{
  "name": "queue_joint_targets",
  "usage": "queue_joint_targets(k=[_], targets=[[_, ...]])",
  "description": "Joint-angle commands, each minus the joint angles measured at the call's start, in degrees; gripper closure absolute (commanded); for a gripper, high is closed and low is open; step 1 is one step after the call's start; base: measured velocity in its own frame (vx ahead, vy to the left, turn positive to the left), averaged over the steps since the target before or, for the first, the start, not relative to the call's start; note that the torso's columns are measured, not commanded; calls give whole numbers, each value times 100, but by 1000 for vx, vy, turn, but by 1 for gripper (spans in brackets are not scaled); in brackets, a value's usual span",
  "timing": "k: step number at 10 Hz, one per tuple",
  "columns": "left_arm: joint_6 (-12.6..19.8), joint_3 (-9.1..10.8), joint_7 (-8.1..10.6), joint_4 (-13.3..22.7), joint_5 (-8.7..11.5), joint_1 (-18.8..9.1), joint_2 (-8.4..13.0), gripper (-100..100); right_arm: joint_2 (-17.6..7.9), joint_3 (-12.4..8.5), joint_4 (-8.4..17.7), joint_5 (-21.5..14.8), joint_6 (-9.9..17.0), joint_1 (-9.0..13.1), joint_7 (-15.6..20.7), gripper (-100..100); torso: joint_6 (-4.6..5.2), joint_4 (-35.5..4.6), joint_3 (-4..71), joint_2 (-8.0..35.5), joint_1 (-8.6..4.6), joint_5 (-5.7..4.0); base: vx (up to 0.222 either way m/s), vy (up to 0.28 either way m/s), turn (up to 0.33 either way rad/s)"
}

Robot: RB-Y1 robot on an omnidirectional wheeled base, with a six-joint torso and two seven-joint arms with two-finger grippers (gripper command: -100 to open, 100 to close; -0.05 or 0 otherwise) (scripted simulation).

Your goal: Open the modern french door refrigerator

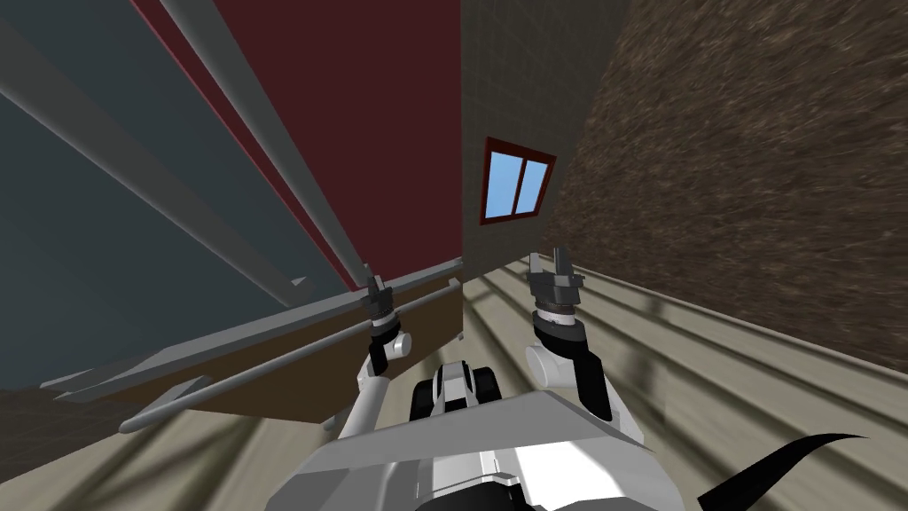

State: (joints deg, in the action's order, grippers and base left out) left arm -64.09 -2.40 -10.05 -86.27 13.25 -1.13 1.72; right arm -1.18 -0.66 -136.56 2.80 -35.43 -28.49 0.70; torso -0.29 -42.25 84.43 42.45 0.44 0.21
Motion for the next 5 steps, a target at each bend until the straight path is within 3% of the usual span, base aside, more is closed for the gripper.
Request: queue_joint_targets(k=[1,3,5], targets=[[49,104,-255,-116,32,12,-87,100,0,0,0,0,0,0,0,0,2,-10,0,5,1,-4,-30,-181,130],[112,222,-516,-240,71,15,-173,100,2,2,0,0,0,1,0,0,22,-14,-10,20,-84,-32,-100,-270,172],[176,341,-777,-365,109,18,-258,100,2,2,0,0,0,1,0,0,30,-5,11,-15,-41,-21,-72,-223,107]])
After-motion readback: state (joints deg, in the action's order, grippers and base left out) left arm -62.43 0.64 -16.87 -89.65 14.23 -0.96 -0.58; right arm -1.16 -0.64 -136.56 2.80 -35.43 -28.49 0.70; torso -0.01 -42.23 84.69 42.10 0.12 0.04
